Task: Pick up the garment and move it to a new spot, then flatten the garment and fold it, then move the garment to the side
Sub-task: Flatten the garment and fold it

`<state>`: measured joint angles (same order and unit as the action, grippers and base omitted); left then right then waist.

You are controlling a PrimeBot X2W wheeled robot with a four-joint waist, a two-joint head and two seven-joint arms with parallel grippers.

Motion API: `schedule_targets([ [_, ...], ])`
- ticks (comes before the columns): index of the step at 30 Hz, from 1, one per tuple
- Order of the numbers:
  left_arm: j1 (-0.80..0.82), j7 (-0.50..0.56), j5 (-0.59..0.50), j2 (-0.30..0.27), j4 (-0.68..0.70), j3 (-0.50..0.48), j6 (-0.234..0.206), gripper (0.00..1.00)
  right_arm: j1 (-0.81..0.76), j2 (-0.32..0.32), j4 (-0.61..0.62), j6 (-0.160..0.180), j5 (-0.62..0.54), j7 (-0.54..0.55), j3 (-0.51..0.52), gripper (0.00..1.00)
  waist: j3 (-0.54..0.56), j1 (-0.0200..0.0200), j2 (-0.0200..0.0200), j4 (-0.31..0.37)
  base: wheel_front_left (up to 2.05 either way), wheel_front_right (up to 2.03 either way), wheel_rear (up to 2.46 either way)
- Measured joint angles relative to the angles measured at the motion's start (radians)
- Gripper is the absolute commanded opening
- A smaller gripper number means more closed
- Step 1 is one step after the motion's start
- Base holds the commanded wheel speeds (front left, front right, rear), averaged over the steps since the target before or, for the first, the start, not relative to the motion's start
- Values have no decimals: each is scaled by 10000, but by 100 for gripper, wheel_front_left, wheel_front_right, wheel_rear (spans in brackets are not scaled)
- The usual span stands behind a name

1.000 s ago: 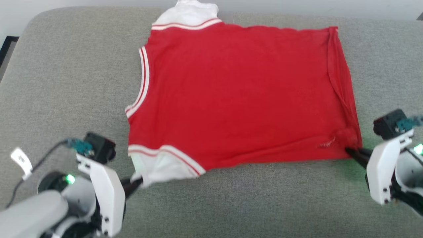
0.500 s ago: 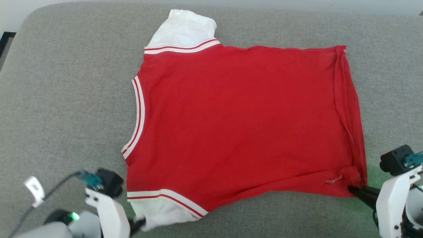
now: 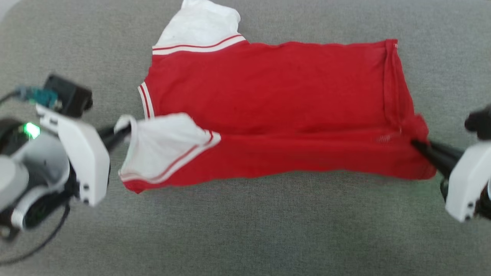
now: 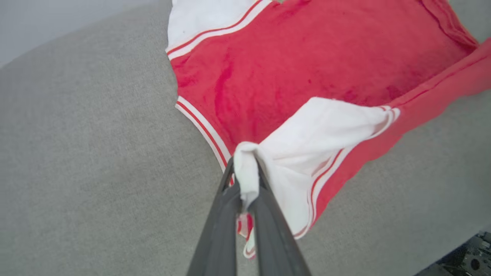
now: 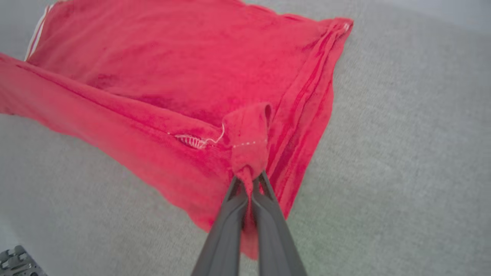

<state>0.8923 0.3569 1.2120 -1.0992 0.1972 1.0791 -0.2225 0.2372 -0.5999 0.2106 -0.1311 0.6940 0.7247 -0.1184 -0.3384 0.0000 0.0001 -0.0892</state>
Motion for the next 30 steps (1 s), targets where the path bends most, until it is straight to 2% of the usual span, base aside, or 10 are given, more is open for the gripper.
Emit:
schedule_targets([
  [9,1710,401,-729,1841,-3126,2,1329,0,2639,125,-1814,0,-493,-351,-874,0,-756,0,0,98,0,0,0],
  [17,2013,270,-357,3405,-6266,98,2514,0,4204,537,-4199,0,-487,-1014,-2234,0,-1367,0,0,185,0,0,0],
  [21,2041,309,-128,3921,-7467,113,2857,0,4794,579,-4968,0,-268,-1423,-2755,0,-1435,0,-1,227,0,0,0],
  [22,2068,270,-105,4011,-7691,63,2880,13,4888,577,-5095,-2,-240,-1511,-2857,7,-1424,0,0,230,0,0,0],
  [23,2095,201,-52,4075,-7877,27,2936,40,4944,546,-5185,-2,-196,-1593,-2959,26,-1402,0,0,230,0,0,0],
  [24,2107,190,-27,4107,-8004,8,2955,100,4975,497,-5246,-2,-171,-1659,-3081,79,-1370,0,0,229,0,0,0],
  [25,2108,155,61,4113,-8121,-17,2978,100,5001,466,-5323,-4,-153,-1695,-3124,100,-1326,0,0,228,0,0,0],
  [30,2107,21,113,3795,-7988,-125,2987,100,4856,251,-5348,-4,-75,-2240,-2778,100,-1013,0,0,220,0,0,0],
])
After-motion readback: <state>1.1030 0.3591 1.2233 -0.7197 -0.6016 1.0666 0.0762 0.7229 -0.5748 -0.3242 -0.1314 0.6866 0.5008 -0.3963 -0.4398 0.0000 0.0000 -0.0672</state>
